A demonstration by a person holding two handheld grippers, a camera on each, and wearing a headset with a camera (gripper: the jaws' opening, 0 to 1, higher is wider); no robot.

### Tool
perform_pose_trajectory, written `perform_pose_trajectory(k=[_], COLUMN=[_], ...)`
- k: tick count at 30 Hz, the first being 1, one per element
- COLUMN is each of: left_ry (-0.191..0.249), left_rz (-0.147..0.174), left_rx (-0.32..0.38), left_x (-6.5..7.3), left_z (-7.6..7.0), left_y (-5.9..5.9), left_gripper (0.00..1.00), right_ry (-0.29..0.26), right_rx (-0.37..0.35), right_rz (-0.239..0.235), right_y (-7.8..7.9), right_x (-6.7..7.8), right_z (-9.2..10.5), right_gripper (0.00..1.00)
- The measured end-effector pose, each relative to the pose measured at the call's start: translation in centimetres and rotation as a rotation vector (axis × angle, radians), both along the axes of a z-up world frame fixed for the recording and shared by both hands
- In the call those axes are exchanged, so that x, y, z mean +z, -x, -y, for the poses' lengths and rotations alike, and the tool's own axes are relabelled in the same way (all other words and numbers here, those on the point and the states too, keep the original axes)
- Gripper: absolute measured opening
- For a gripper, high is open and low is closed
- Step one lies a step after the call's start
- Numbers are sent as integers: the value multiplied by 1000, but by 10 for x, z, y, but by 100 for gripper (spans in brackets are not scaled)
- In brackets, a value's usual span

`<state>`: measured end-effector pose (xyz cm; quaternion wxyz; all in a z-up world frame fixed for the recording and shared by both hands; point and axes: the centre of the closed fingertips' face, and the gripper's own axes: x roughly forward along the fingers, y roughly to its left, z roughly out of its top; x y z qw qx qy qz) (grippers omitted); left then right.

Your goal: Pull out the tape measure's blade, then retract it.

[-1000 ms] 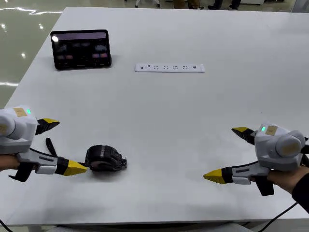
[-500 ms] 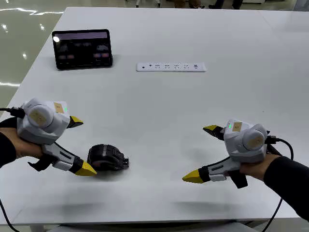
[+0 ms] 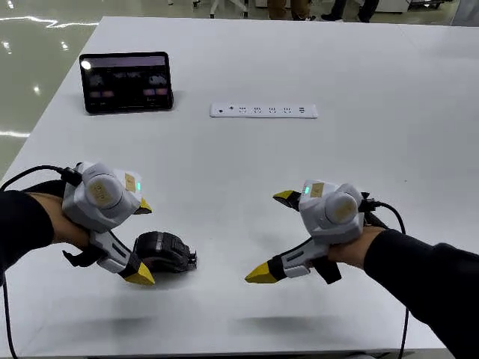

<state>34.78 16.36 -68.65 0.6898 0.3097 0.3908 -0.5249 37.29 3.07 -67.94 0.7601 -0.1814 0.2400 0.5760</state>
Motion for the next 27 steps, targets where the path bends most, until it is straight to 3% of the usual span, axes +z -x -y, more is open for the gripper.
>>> perform_pose_trajectory(k=[3,8,12,14,21,27], left_ry=[-23,-24,-96,-108,-123,-151], left_rz=[-18,-20,-3,8,-10,24], left_rx=[-27,-40,-86,-98,-119,-140], left_x=[-1,-2,-13,-16,-23,-25], left_z=[1,9,3,4,9,7], left_y=[3,5,6,5,4,-3], left_gripper=[67,54,51,50,37,29], right_ry=[-8,14,23,38,97,89], right_rx=[26,102,142,161,230,232], right_rz=[7,22,19,19,10,-2], right_y=[1,9,15,16,31,34], right_x=[2,-2,-5,-11,-35,-36], right_z=[-12,-29,-41,-47,-65,-76], right_gripper=[100,99,94,92,83,82])
